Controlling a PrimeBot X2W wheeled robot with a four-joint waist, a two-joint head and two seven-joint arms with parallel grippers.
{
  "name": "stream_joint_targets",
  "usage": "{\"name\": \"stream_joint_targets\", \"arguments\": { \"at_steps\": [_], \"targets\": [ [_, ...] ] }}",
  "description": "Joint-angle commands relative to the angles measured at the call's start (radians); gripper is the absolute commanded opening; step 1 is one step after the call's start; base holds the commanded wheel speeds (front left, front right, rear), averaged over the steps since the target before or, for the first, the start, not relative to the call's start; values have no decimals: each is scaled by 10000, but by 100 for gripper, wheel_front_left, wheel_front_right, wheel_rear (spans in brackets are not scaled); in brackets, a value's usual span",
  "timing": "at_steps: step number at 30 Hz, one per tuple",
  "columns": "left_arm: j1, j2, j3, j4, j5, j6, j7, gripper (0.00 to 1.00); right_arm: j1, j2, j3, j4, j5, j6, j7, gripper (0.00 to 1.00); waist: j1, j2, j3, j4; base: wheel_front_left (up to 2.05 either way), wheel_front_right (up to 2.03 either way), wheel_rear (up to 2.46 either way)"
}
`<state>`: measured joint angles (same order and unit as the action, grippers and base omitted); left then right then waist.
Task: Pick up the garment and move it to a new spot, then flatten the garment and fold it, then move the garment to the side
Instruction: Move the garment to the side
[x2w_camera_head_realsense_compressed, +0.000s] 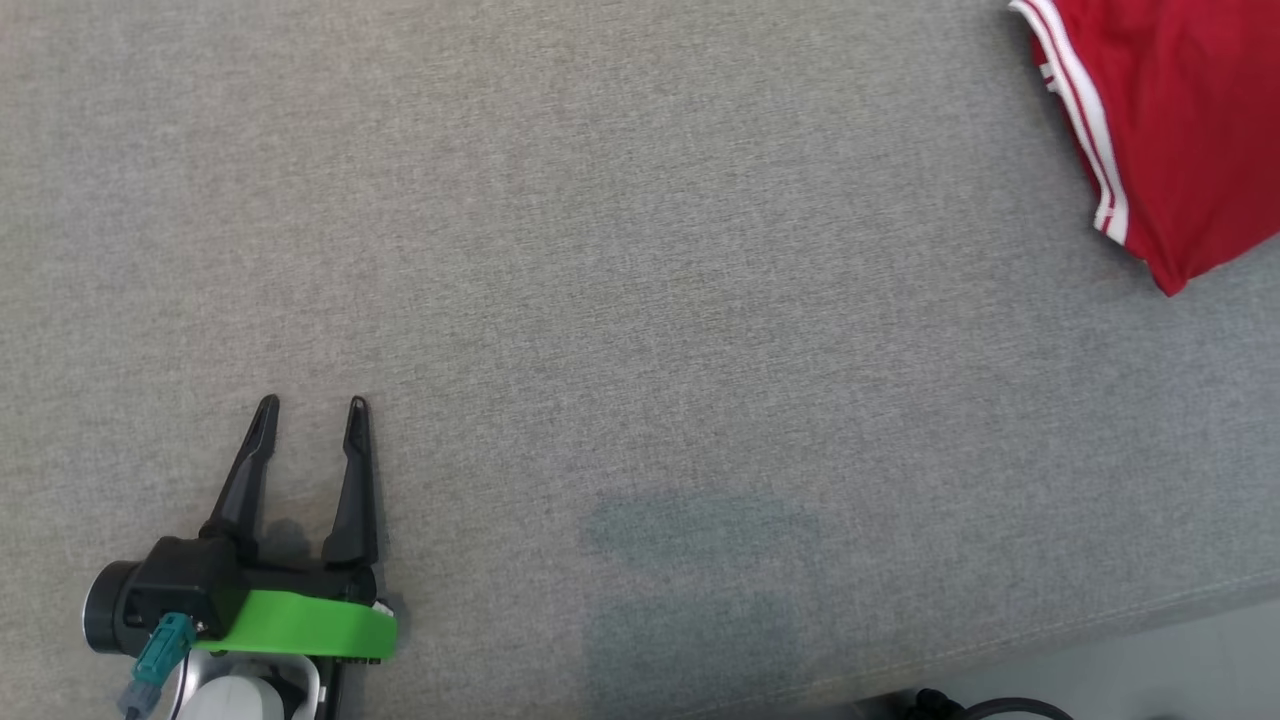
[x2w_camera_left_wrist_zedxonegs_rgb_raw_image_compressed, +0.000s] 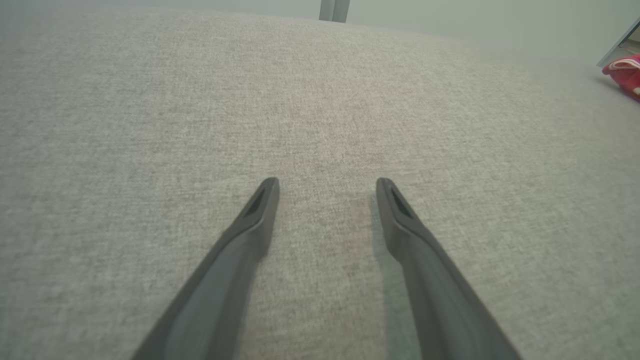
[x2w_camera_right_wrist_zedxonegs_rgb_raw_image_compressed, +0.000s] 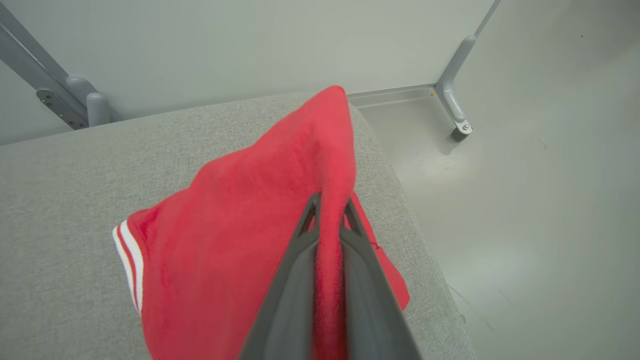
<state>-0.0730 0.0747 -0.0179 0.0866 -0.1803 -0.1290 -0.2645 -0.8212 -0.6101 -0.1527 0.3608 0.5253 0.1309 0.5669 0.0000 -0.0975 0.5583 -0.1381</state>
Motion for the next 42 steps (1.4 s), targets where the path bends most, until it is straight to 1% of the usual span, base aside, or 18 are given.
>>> {"name": "stream_joint_targets", "arguments": {
  "at_steps": [1,2,3,4,7,11,13,15,16,18,22,27,30,35,37,41,42],
  "targets": [
    [-115,64,5,42,91,-31,10,100,178,-24,-109,132,-251,-5,-210,0,0,0,124,134,0,0,0],
    [-111,105,7,56,85,-30,13,100,189,-11,-256,314,-577,-5,-538,26,0,0,150,172,0,0,0],
    [-98,140,8,75,80,-30,15,100,198,62,-433,567,-962,-5,-890,96,0,0,165,206,0,0,0],
    [-89,161,-11,97,95,-29,17,100,255,206,-532,792,-1251,-5,-1214,100,0,0,173,246,0,0,0],
    [-38,156,1,133,79,-12,17,100,334,558,-805,1390,-2074,-5,-2250,100,0,0,141,330,0,0,0],
    [81,57,-36,160,68,-9,17,100,396,870,-934,1956,-2634,-8,-3567,100,0,0,-62,394,0,0,0],
    [215,10,1,198,37,-9,15,100,527,1022,-609,2023,-2652,-8,-4129,100,0,0,-279,382,0,0,0],
    [345,-46,33,273,1,-9,12,100,730,1020,-282,1919,-2617,-8,-4713,100,0,0,-588,362,0,0,0],
    [462,-98,76,307,-26,-9,9,100,1034,967,-34,1666,-2594,-10,-5341,100,0,0,-965,354,0,0,0],
    [590,-136,133,383,-75,-9,9,100,1485,980,202,1341,-2601,-10,-5895,100,0,0,-1428,392,0,0,0],
    [983,-177,284,671,-144,21,9,100,2679,1083,728,320,-2589,-8,-6622,100,0,0,-2473,478,0,0,0],
    [1617,-219,560,830,-22,303,9,100,4608,1345,1420,-1104,-2546,-10,-7244,100,0,0,-3540,516,0,0,0],
    [1925,-225,641,856,58,370,8,100,5851,1780,1464,-1667,-2839,-8,-7574,100,0,0,-4041,675,0,0,0],
    [2173,-231,658,931,155,545,9,100,7680,3006,909,-2068,-3435,-10,-7993,100,0,0,-4675,1034,0,0,0],
    [2192,-231,622,891,90,654,9,100,8206,3345,1064,-2094,-3878,-5,-8159,100,0,0,-4798,1112,0,0,0],
    [2243,-229,443,1016,182,692,9,100,8774,4297,671,-1739,-4807,-10,-8322,100,0,0,-5033,1242,0,0,0],
    [2243,-229,443,1016,182,692,9,100,8774,4297,671,-1739,-4807,-10,-8322,100,0,0,-5033,1242,0,0,0]
  ]
}}
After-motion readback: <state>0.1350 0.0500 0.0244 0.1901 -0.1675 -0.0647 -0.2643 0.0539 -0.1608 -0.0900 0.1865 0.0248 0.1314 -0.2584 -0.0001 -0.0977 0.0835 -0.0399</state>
